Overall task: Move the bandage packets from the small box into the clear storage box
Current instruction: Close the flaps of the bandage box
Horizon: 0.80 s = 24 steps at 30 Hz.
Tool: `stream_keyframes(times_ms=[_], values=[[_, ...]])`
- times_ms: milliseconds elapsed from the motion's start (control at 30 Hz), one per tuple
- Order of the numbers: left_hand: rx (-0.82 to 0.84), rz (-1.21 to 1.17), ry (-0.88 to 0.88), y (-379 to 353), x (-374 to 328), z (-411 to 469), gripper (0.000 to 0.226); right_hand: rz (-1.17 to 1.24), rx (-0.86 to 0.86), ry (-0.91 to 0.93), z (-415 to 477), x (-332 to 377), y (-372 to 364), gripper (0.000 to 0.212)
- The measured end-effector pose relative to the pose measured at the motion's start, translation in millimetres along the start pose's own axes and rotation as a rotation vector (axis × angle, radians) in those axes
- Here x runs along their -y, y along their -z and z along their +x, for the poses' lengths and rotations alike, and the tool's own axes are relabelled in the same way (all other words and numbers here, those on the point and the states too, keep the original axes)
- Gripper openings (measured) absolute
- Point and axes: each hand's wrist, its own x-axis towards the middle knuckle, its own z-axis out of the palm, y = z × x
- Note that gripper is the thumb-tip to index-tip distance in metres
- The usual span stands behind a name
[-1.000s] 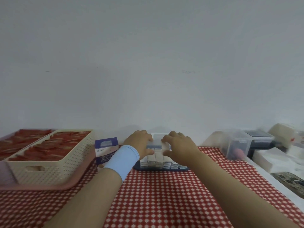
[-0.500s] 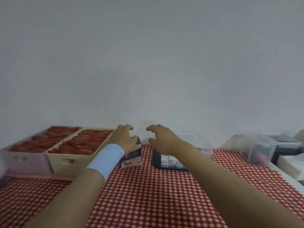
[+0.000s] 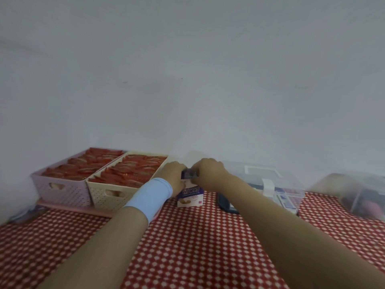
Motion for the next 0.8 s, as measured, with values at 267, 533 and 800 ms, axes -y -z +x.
stream_keyframes(times_ms=[267, 533, 800], values=[[-0.004, -0.022, -0.066, -1, 8, 1, 0.04, 0.2, -0.087, 0.09, -11, -9, 0, 0.012], [0.041, -0.143, -0.077, 7, 1, 0, 0.031, 0.32, -0.067, 0.171, -27, -18, -2, 0.016], [-0.062, -0.377, -0.314, 58, -50, -1, 0.036, 0.377, -0.27, 0.063, -60, -46, 61, 0.036]])
